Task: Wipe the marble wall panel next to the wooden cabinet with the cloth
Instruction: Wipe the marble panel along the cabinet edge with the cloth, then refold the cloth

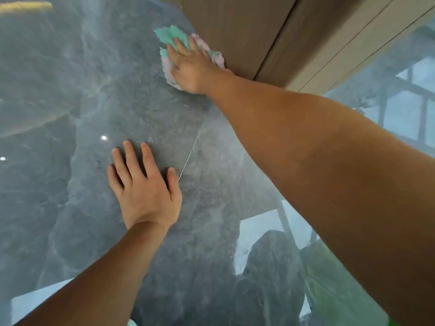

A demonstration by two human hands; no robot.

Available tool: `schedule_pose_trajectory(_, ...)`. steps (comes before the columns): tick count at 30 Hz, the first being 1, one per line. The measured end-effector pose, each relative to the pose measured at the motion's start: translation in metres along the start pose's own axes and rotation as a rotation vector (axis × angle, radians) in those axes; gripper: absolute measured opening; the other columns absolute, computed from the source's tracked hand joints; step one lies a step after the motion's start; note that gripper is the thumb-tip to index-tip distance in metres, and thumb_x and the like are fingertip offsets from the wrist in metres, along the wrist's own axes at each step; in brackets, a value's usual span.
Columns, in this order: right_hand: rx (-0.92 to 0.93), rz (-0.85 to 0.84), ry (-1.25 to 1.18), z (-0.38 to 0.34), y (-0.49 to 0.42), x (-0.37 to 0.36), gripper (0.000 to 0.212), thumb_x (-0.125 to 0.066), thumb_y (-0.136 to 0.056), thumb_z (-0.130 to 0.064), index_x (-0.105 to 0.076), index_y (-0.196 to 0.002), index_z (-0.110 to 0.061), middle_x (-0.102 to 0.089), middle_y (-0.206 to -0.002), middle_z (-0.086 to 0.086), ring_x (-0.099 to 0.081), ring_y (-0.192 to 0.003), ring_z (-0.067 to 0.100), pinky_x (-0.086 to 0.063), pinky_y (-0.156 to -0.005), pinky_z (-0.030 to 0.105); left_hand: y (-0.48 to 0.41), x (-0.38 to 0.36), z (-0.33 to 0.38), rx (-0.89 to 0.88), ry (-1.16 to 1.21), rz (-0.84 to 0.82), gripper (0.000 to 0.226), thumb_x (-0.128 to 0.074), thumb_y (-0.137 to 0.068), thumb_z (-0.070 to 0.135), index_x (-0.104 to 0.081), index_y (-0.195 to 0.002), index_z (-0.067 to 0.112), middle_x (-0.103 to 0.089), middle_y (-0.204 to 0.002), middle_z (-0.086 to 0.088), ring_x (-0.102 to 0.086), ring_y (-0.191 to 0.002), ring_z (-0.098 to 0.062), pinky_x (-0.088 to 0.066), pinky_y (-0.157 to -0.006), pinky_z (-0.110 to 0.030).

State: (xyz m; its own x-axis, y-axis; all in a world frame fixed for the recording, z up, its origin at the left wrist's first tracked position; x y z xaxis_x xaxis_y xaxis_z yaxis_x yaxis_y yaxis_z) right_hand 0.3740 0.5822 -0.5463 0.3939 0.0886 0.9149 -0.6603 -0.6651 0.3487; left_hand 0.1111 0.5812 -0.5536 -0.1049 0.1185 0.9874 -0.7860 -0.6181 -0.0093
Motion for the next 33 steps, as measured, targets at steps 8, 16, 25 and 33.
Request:
schedule_pose_trajectory(8, 0.005, 0.081, -0.071, -0.026, 0.085, -0.036, 0.057, -0.02, -0.102, -0.034, -0.007, -0.155, -0.019, 0.0, -0.166, 0.001, 0.012, -0.151, 0.028, 0.003, -0.122, 0.046, 0.0, 0.003, -0.001, -0.013, 0.037, -0.076, 0.072, -0.04, -0.092, 0.039, -0.03, -0.155, 0.005, -0.022, -0.164, -0.026, -0.016, -0.153, -0.047, -0.011, -0.123, -0.059)
schedule_pose_trajectory(16, -0.11, 0.047, -0.935, -0.03, 0.207, -0.059, 0.045, -0.043, -0.097, -0.004, -0.047, -0.141, -0.01, -0.047, -0.149, 0.011, -0.037, -0.141, 0.024, -0.02, -0.12, 0.026, -0.001, 0.003, -0.003, 0.046, 0.159, -0.204, 0.074, -0.044, -0.088, 0.034, -0.027, -0.156, 0.01, -0.013, -0.168, -0.018, -0.006, -0.156, -0.039, -0.001, -0.125, -0.053)
schedule_pose_trajectory(25, -0.348, 0.12, -0.618, 0.005, 0.259, -0.068, 0.048, -0.06, -0.082, -0.011, -0.058, -0.13, -0.009, -0.049, -0.129, 0.023, -0.045, -0.117, 0.042, -0.035, -0.107, 0.038, 0.019, 0.02, 0.064, -0.127, 0.106, -0.31, 0.077, -0.055, -0.088, 0.053, -0.029, -0.156, 0.026, -0.024, -0.162, -0.007, -0.038, -0.127, -0.039, -0.036, -0.103, -0.045)
schedule_pose_trajectory(33, -0.62, -0.219, -1.153, -0.009, 0.288, -0.08, 0.036, -0.058, -0.084, 0.003, -0.064, -0.119, 0.003, -0.069, -0.091, 0.022, -0.067, -0.082, 0.034, -0.056, -0.079, 0.041, 0.046, 0.018, 0.049, 0.454, 0.585, -0.728, 0.031, -0.054, -0.09, 0.008, -0.066, -0.118, 0.003, -0.068, -0.113, -0.022, -0.068, -0.097, -0.035, -0.058, -0.077, -0.036)
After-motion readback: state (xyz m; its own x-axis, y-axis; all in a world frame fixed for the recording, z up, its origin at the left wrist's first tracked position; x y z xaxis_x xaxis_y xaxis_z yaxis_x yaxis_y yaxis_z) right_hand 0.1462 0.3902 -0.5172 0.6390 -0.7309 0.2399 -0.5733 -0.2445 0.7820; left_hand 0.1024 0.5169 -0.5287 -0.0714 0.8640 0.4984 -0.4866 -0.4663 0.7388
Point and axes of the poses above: each hand's wrist, its own y-axis away from the middle knuckle, its own x-axis out of the back of the hand, z = x × y, the point moved 9 cm from there along -y, towards the middle knuckle
